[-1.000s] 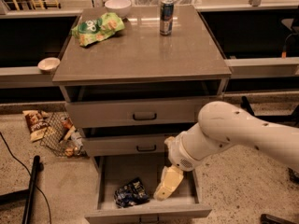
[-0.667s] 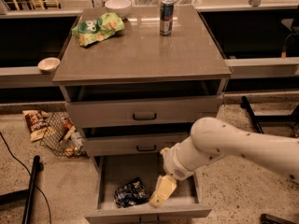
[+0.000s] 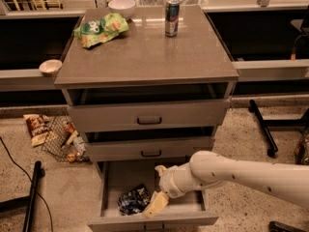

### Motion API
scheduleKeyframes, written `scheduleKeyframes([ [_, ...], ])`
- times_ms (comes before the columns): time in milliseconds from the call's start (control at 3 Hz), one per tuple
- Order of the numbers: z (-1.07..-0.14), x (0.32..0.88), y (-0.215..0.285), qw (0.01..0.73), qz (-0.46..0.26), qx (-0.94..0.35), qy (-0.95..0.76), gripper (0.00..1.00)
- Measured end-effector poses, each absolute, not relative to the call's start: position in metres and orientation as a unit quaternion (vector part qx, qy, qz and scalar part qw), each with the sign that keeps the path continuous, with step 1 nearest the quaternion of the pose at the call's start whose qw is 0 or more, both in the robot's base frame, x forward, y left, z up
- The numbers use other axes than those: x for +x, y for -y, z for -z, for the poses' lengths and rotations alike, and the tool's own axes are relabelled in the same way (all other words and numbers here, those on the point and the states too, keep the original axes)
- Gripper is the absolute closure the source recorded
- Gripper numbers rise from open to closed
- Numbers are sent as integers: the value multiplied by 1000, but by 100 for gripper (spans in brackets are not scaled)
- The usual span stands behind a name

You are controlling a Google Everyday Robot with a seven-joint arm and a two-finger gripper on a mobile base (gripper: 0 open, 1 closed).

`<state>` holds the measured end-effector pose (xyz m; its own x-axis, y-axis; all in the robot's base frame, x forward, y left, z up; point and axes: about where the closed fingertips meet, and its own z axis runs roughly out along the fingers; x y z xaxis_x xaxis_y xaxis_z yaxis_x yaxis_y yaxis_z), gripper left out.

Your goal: Pick blue chip bag from bottom drawer and place on counter

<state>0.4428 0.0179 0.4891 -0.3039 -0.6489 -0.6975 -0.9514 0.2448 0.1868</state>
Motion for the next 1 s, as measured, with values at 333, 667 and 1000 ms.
scheduleKeyframes([
  [333,-432,454,-37,258,-335,-519,-743,0],
  [667,-372,462,-60,242,-374,-498,-744,0],
  [1000,-355,456,-65,236,-387,-487,-747,0],
])
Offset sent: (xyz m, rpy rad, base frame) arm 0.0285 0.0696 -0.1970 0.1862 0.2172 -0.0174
